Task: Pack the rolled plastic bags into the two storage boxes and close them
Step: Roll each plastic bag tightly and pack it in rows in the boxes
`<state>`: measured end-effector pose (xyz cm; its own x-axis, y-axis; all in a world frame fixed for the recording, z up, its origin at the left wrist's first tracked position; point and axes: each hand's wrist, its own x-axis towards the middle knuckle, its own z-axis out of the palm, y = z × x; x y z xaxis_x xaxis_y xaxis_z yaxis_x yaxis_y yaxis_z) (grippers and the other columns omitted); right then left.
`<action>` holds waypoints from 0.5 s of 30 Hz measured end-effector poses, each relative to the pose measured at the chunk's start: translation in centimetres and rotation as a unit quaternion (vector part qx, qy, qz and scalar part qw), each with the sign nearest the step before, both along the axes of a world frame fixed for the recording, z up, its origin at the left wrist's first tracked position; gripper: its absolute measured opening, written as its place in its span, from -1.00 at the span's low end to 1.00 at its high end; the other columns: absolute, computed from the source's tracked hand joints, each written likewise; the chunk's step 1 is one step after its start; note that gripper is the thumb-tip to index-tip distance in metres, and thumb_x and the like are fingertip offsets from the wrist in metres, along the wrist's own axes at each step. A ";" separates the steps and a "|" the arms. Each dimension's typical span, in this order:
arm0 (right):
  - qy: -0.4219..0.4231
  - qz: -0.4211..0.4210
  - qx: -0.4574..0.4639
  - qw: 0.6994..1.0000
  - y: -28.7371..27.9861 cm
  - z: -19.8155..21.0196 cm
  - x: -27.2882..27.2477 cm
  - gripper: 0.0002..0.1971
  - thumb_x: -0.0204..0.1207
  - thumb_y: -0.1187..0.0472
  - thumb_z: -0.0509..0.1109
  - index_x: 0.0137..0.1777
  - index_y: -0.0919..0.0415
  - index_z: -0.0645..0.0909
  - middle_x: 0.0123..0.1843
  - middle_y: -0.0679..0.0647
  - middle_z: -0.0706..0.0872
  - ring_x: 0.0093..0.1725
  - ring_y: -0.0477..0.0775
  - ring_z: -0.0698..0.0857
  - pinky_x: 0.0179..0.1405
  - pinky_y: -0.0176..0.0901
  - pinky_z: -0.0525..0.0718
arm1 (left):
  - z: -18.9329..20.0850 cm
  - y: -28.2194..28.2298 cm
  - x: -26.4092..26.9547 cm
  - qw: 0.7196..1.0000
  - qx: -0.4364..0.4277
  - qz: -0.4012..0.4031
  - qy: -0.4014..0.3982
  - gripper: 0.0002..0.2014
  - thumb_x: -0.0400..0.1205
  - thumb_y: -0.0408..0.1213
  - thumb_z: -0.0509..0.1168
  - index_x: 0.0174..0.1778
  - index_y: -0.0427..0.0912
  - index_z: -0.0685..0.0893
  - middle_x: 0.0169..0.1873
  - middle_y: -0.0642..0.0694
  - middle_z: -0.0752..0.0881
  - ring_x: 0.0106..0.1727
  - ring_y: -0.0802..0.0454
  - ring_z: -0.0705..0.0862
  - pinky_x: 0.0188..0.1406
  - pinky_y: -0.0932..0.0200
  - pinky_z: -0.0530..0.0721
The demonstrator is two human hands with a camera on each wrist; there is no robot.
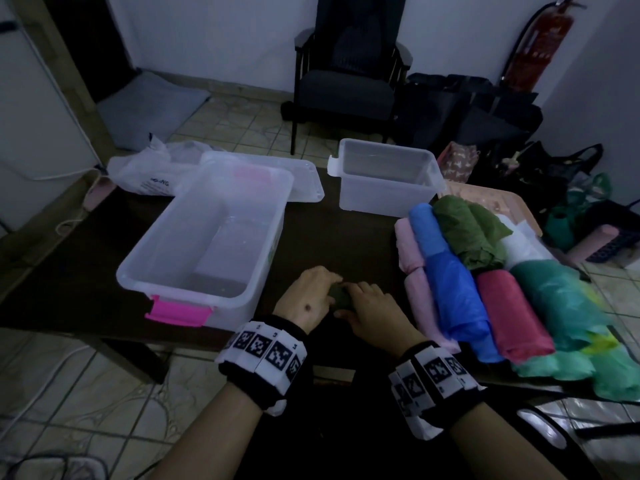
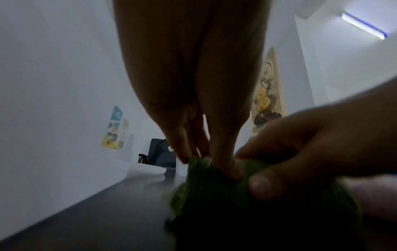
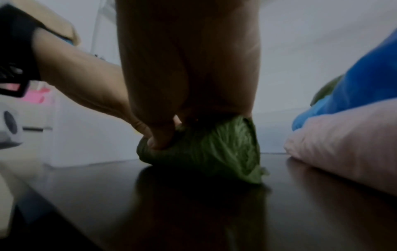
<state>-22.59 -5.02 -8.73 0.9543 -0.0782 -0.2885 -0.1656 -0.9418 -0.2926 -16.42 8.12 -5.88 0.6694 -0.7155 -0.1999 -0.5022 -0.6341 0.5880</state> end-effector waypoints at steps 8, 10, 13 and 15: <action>-0.124 -0.138 0.265 0.946 1.1 3.5 1.3 -0.59 0.64 0.11 0.24 0.45 0.18 0.39 0.25 0.07 0.61 0.16 0.01 0.63 0.13 -0.09 0.62 | 8.5 5.4 0.4 0.929 -0.229 0.253 -0.145 -0.63 0.70 -0.29 0.16 0.45 -0.02 0.46 0.47 0.05 0.42 0.48 0.16 0.35 0.28 0.44 0.15; -0.164 -0.129 0.318 0.925 2.3 5.5 2.1 -0.59 0.64 0.11 0.22 0.45 0.20 0.38 0.20 0.04 0.60 0.13 -0.02 0.63 0.02 -0.20 0.63 | 9.1 8.6 1.9 0.898 -0.223 0.338 -0.173 -0.63 0.69 -0.26 0.17 0.44 -0.06 0.47 0.45 -0.02 0.46 0.47 0.09 0.39 0.30 0.40 0.23; -0.218 -0.107 0.365 0.899 4.6 8.1 3.6 -0.61 0.65 0.13 0.20 0.42 0.26 0.40 0.07 -0.05 0.59 -0.02 -0.17 0.61 -0.21 -0.47 0.61 | 8.3 13.0 4.3 0.880 -0.147 0.435 -0.123 -0.57 0.68 -0.19 0.19 0.47 -0.21 0.44 0.43 -0.25 0.47 0.45 -0.18 0.43 0.39 0.08 0.36; -0.244 -0.081 0.388 0.885 6.5 9.5 4.8 -0.62 0.66 0.14 0.20 0.42 0.28 0.40 0.01 -0.11 0.58 -0.06 -0.26 0.61 -0.27 -0.53 0.64 | 6.9 15.0 5.0 0.883 -0.071 0.461 -0.054 -0.52 0.71 -0.11 0.13 0.49 -0.30 0.38 0.44 -0.34 0.43 0.45 -0.28 0.41 0.38 0.00 0.37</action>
<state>-17.80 1.52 0.78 0.9745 -0.1844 0.1281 0.0443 -0.4013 -0.9149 -11.39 23.08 1.02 0.9899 0.1315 -0.0522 0.1320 -0.7264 0.6744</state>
